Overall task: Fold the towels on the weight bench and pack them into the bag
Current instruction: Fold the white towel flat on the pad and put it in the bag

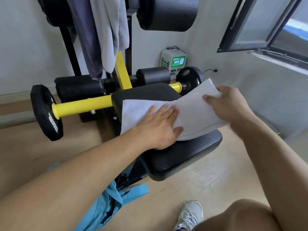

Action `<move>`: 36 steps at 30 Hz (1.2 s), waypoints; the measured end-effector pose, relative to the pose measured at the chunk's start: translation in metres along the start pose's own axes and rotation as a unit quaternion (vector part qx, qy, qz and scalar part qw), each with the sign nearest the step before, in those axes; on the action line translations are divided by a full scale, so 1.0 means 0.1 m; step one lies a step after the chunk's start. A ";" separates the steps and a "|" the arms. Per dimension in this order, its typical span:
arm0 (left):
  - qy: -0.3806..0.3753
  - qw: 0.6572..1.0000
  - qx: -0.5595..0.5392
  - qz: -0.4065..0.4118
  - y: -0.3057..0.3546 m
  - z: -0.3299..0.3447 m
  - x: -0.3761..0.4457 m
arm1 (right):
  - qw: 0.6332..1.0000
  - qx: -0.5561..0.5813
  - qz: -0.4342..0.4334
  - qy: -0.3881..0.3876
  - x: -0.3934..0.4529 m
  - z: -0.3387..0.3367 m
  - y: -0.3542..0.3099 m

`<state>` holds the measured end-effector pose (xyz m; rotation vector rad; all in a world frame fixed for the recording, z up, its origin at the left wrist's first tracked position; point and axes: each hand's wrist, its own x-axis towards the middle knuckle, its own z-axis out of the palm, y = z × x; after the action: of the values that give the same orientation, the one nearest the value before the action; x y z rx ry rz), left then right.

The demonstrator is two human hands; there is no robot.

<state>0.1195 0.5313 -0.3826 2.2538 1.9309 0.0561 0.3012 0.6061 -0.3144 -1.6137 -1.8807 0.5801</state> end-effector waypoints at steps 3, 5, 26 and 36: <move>0.007 1.000 -0.005 0.007 0.00 0.01 -0.02 | 0.999 0.037 -0.009 0.003 -0.03 0.02 -0.08; 0.022 0.995 -0.092 0.010 -0.03 -0.05 -0.04 | 0.997 0.074 -0.013 0.006 -0.04 0.05 -0.14; 0.199 0.756 -0.572 -0.246 -1.08 -0.20 -0.60 | 0.976 -0.020 -0.095 -0.193 -0.28 0.94 -1.07; 0.179 0.729 -0.613 -0.247 -1.10 -0.19 -0.62 | 0.972 0.091 -0.103 -0.191 -0.35 1.00 -1.16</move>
<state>-0.0006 0.4883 -0.3764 0.8413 1.6656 1.3177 0.1523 0.5572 -0.3160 -1.2338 -2.1630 0.9944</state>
